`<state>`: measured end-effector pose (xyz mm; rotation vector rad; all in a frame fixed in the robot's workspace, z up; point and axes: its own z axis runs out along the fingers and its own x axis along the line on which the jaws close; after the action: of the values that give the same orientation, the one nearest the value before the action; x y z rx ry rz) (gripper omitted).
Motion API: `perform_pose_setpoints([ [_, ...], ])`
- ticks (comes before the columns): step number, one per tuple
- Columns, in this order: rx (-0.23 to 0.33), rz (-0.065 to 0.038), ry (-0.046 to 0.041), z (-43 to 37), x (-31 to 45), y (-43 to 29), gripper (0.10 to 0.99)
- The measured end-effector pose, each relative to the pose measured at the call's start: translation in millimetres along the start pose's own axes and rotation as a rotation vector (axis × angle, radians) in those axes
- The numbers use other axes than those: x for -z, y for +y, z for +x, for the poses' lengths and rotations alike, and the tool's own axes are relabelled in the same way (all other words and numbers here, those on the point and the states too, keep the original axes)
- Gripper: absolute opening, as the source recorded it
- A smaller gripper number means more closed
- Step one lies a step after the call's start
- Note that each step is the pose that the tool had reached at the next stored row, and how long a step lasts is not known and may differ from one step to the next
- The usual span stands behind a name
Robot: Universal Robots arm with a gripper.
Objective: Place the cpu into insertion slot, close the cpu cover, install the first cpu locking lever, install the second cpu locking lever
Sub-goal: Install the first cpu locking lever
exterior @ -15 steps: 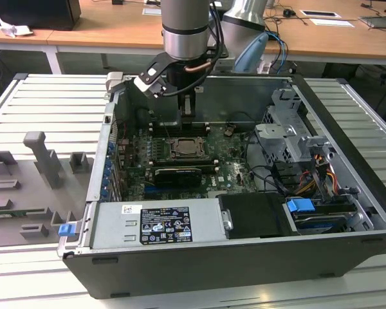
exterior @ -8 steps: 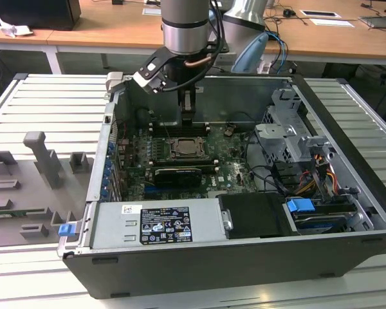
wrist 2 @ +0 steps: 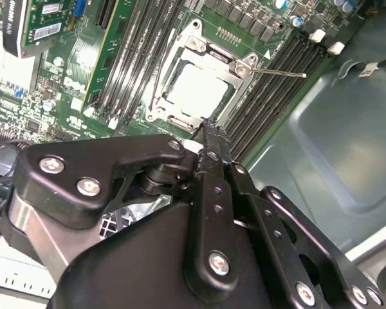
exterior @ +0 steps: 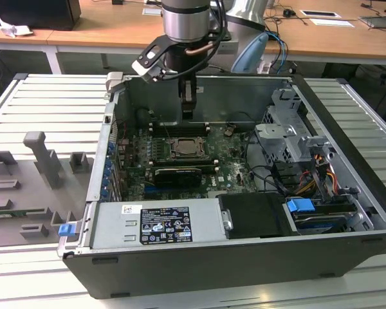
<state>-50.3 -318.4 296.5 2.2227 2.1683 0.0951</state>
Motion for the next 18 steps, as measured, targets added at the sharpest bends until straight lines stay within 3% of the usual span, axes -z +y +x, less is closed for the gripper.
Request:
perform_pose_setpoints([
  [3,0.000,0.000,-0.0001,0.1,5.8,0.4,0.106],
  [7,0.000,0.000,-0.0001,0.4,20.2,1.4,0.106],
  [9,0.018,0.000,0.0013,0.4,20.3,1.4,0.106],
  [11,0.091,0.004,0.0061,0.3,18.7,1.3,0.106],
  [13,0.130,0.008,0.0087,0.3,16.2,1.1,0.106],
  [18,0.144,0.021,0.0103,-0.4,3.2,0.2,0.106],
])
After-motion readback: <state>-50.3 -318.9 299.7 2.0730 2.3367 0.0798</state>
